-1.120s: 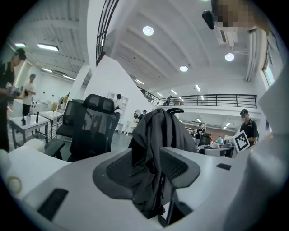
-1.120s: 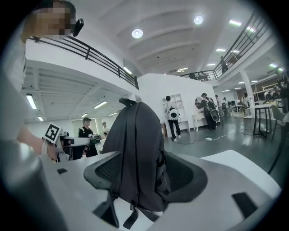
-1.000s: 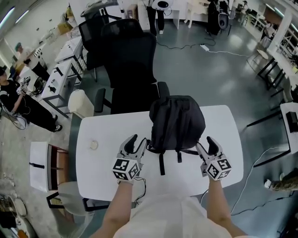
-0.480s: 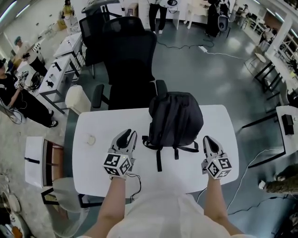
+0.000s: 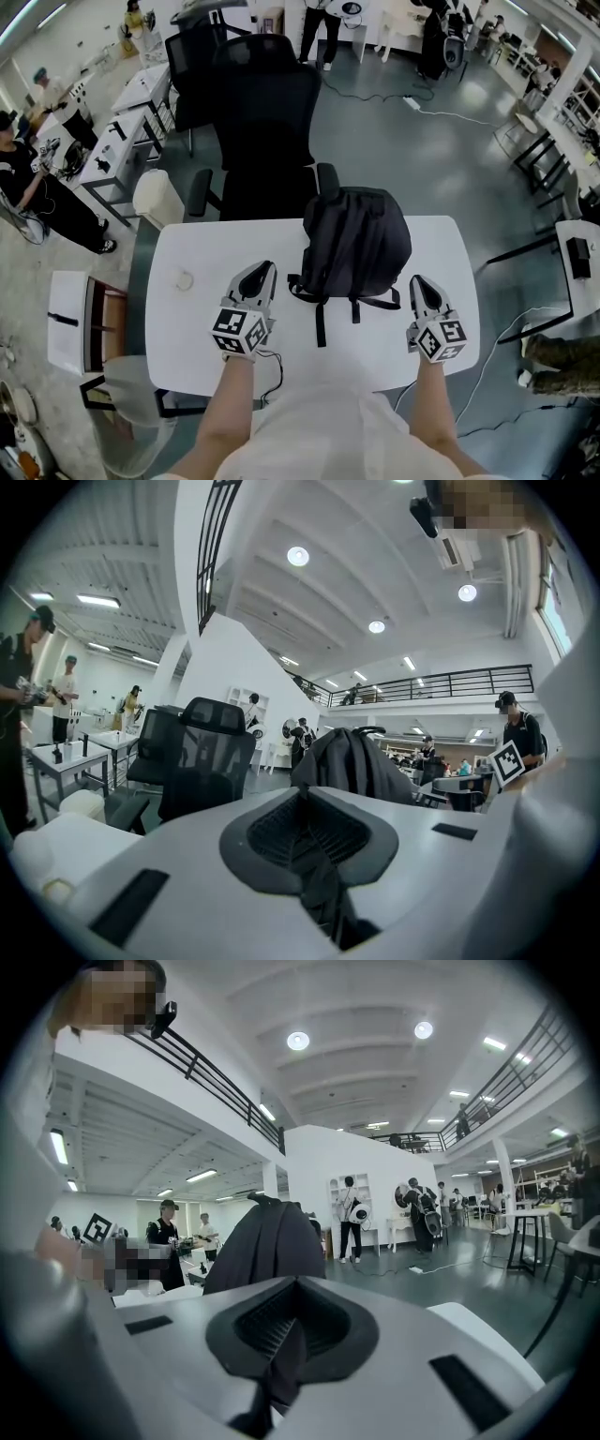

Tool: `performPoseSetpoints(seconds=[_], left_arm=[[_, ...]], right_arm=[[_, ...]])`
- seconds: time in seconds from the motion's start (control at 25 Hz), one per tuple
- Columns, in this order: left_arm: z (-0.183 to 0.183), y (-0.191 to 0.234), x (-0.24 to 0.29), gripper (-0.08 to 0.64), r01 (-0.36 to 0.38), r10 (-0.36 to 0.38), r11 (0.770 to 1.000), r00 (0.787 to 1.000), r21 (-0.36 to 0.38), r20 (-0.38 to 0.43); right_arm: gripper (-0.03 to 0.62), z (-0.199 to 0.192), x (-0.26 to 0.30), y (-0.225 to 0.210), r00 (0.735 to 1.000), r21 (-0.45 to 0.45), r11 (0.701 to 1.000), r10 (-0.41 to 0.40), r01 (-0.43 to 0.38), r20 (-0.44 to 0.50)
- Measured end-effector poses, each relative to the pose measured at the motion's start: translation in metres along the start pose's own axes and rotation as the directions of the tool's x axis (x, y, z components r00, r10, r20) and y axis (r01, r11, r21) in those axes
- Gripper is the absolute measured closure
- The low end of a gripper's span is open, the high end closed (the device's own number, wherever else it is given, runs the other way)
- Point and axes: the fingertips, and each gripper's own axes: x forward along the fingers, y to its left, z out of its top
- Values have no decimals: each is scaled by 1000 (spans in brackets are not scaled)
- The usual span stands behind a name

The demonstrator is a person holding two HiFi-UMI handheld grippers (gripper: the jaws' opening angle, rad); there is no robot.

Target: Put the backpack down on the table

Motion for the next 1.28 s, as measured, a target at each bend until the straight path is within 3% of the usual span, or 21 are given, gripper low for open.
performPoseSetpoints(seconds=[1.28], left_arm=[[0, -11, 8, 515, 18, -18, 1000, 1000, -9, 4]], right_arm=[[575, 6, 4, 0, 1000, -17, 1000, 0, 0, -4]])
